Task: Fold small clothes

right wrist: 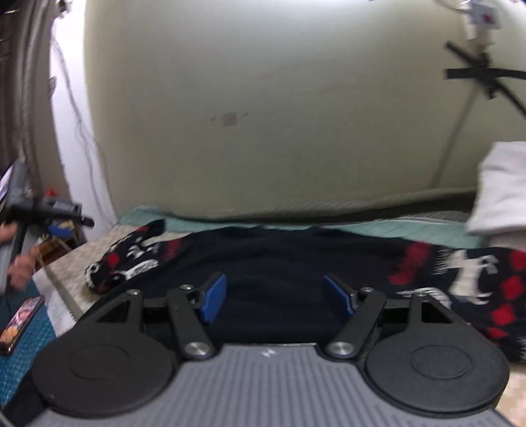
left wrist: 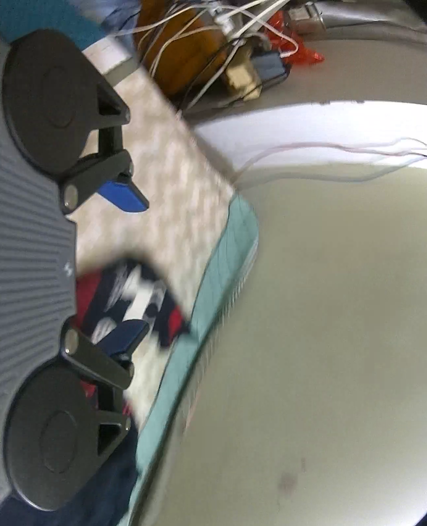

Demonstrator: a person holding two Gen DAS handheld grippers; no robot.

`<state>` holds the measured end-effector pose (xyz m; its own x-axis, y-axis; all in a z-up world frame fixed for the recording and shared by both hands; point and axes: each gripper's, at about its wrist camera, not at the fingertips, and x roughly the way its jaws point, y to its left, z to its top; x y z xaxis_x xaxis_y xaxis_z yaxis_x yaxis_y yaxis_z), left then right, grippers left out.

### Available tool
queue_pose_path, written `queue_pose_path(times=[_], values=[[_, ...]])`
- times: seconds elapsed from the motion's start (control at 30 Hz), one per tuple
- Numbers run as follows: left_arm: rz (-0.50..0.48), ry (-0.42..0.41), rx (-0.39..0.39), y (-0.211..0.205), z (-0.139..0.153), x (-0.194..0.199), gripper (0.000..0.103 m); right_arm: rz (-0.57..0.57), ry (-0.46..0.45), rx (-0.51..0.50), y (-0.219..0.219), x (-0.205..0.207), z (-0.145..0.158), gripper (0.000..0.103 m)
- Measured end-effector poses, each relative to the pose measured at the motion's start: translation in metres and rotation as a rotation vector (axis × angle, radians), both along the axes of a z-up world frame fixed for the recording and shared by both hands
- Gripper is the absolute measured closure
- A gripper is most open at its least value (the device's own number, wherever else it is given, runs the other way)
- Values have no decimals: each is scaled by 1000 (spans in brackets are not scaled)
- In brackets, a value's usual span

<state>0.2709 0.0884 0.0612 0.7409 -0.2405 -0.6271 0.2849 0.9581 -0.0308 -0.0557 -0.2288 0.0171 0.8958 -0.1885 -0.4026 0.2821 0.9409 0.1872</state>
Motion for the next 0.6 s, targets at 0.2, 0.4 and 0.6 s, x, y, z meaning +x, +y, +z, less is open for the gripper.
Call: queue_pose_path(times=[0.2,0.4,0.6], values=[[-76,-8,163,-70,-12,52,25,18,19,152,-13,14,-22,34],[-119,65,361,-132,-70,79,38,10,-17,269,-29,11,-28,34],[24,-13,381,-88,-33,88,93,26,-31,248,-25,6,-25,34]])
